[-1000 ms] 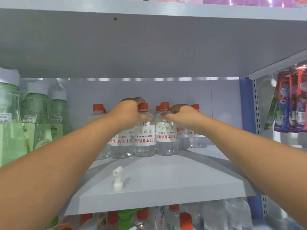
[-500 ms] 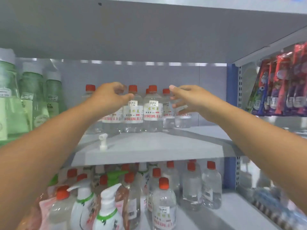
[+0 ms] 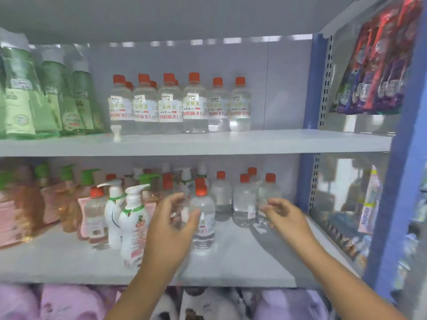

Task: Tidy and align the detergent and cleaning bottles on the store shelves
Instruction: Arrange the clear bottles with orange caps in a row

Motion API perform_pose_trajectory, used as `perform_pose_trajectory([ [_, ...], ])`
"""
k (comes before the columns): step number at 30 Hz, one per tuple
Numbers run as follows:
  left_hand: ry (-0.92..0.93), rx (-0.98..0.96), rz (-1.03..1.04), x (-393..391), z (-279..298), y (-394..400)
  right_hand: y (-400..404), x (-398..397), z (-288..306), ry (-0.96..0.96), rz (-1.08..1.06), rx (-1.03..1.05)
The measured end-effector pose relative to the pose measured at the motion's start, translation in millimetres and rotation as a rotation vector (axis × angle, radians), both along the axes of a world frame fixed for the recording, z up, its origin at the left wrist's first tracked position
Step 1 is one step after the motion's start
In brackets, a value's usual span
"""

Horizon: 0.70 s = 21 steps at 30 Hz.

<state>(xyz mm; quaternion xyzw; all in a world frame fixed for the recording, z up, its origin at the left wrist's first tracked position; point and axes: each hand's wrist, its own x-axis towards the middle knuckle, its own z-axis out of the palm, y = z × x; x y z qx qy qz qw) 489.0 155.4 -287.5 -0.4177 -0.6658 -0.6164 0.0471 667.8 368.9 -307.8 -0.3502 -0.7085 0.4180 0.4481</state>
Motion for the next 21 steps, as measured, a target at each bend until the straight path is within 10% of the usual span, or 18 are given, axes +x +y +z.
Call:
perform_pose_trajectory([
  [21,-0.346,-0.22,-0.174,-43.3,-85.7,77.9,69.1,-14.8,-42.1,-0.105,-0.078,0.03],
])
